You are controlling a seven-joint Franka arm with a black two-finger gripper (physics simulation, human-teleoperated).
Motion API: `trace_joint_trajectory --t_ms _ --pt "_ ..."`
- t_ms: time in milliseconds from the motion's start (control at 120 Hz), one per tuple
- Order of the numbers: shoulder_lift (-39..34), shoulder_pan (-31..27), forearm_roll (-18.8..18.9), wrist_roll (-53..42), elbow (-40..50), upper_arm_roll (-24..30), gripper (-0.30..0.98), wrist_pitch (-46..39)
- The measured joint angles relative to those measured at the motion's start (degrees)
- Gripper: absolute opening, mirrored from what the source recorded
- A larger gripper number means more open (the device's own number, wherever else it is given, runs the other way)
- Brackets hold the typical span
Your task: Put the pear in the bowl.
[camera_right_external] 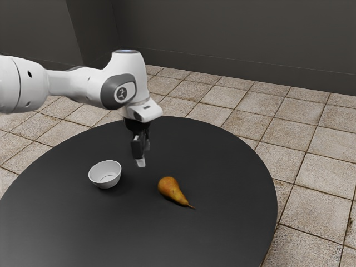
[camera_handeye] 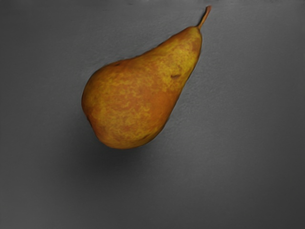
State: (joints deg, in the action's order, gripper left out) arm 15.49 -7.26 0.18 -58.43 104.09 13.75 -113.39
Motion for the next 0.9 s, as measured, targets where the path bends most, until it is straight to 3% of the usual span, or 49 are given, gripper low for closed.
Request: trace_joint_trajectory --t_ms 342,900 --pt "8.4 0.2 1.0 -17.4 -4.0 2.6 0.69 -7.3" --pt "9.9 0.3 1.3 -31.3 -0.3 2.6 0.68 -10.5"
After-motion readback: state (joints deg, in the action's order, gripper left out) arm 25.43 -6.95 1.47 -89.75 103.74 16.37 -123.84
